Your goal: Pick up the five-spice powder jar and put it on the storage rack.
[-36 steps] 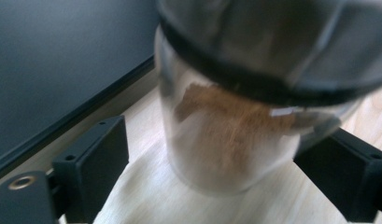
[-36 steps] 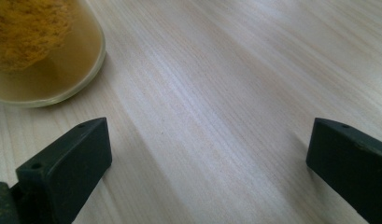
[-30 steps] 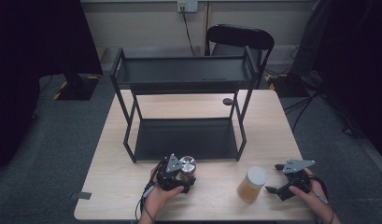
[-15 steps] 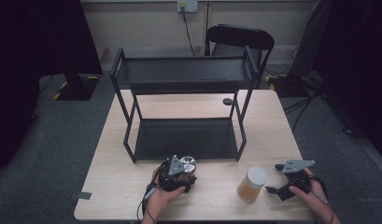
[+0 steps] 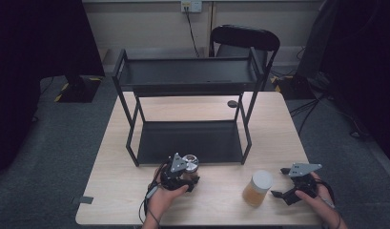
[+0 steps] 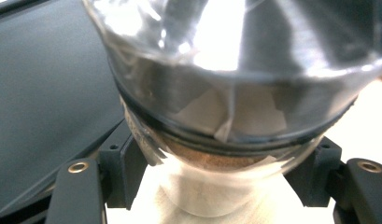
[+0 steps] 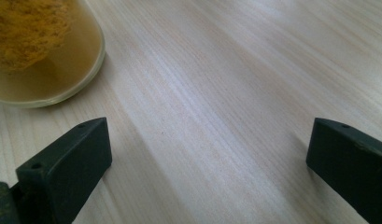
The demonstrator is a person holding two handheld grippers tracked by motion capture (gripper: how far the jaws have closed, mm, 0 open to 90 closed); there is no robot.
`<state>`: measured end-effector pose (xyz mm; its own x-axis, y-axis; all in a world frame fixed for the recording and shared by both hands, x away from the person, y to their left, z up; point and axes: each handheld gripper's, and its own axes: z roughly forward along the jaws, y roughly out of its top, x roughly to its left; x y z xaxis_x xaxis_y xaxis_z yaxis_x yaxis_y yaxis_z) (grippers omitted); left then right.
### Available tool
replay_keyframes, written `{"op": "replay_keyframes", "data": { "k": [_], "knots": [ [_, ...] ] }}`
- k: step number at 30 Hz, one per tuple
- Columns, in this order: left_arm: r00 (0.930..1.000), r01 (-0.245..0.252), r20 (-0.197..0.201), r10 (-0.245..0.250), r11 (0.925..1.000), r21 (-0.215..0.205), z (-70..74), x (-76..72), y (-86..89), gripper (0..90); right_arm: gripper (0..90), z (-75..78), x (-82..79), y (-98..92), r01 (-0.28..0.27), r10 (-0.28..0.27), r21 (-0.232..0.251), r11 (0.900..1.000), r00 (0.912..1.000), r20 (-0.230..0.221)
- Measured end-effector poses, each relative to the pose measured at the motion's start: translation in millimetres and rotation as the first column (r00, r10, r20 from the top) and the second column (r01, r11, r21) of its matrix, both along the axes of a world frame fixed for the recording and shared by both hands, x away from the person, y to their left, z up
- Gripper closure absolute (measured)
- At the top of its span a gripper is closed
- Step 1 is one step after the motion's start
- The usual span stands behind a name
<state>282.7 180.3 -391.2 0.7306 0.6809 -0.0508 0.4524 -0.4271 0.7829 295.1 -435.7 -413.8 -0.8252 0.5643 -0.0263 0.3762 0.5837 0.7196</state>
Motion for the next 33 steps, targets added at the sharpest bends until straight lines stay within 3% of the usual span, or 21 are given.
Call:
{"op": "replay_keyframes", "data": {
  "k": [22,33],
  "knots": [
    [0.9984,-0.048,0.028,0.049,0.9988,-0.011,58.8,25.5,12.8,30.8,0.0,0.0,0.0,0.0,0.000,0.000,0.000,1.000,1.0000,0.000],
    [0.9973,-0.058,0.044,0.058,0.9982,-0.018,97.7,34.3,18.3,30.8,0.0,0.0,0.0,0.0,0.000,0.000,0.000,1.000,1.0000,0.000]
  ]
}}
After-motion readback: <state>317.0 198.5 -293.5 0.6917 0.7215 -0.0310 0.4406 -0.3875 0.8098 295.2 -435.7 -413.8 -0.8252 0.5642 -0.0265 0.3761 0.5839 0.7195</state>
